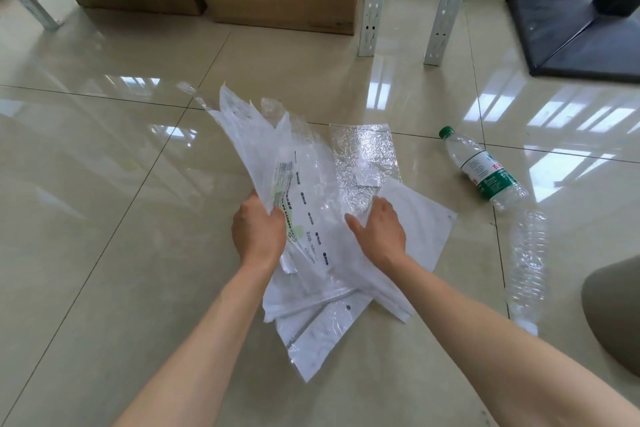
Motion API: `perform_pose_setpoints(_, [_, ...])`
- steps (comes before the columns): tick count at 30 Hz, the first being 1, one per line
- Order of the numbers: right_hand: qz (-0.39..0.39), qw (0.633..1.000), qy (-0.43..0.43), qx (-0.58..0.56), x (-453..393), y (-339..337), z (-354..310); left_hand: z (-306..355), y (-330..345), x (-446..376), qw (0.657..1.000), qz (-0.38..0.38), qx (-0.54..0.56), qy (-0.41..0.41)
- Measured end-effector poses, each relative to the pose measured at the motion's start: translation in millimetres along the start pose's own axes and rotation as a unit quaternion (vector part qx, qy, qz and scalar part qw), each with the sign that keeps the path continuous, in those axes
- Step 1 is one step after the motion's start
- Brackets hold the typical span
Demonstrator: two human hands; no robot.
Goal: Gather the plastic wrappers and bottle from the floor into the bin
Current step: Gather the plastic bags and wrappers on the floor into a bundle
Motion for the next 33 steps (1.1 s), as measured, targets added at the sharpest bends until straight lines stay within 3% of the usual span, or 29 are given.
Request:
perform_pose_setpoints(4, [-0.024, 0.992, -0.052, 0.108, -14.2, 16.1, -31.8, -4.7, -0.6, 3.8, 1.0, 0.005, 0.019, 0.002])
perform_pose_setpoints(8, [0.029, 0.973, -0.092, 0.211, -22.3, 23.7, -32.6, -10.9, -1.7, 4.4, 0.999, 0.01, 0.035, -0.005])
perform_pose_setpoints(13, [0.036, 0.997, -0.063, 0.031, -17.2, 8.0, -27.4, -20.2, -5.0, 1.9, 0.999, 0.009, 0.029, -0.03])
perform_pose_setpoints(17, [-0.015, 0.975, -0.208, -0.079, 37.4, 6.0, -48.1, -23.5, -7.5, 3.0, 0.997, 0.007, 0.053, -0.06])
perform_pose_setpoints(21, [-0.134, 0.94, -0.296, -0.107, 93.6, 22.9, -62.9, -19.4, -10.4, 5.1, 0.989, 0.024, 0.108, -0.097])
perform_pose_setpoints(27, [-0.176, 0.923, -0.336, -0.06, 116.2, 28.0, -80.7, -18.6, -11.4, 8.0, 0.988, 0.009, 0.115, -0.104])
perform_pose_setpoints(30, [-0.182, 0.931, -0.311, -0.059, 109.5, 25.4, -67.7, -24.1, -15.6, 6.8, 0.991, 0.021, 0.077, -0.112])
perform_pose_setpoints(33, [-0.027, 0.99, -0.136, 0.011, 72.3, 12.3, -23.6, -22.8, -14.0, 7.1, 0.993, 0.01, 0.063, -0.099])
Point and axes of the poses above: each hand's wrist, its own x-axis away from the middle knuckle, its own y-axis out of the palm, z = x × y, the point moved 6 cm from there along -x, towards the middle knuckle, and after that the axes turned 12 degrees about y, right-handed, at the moved point
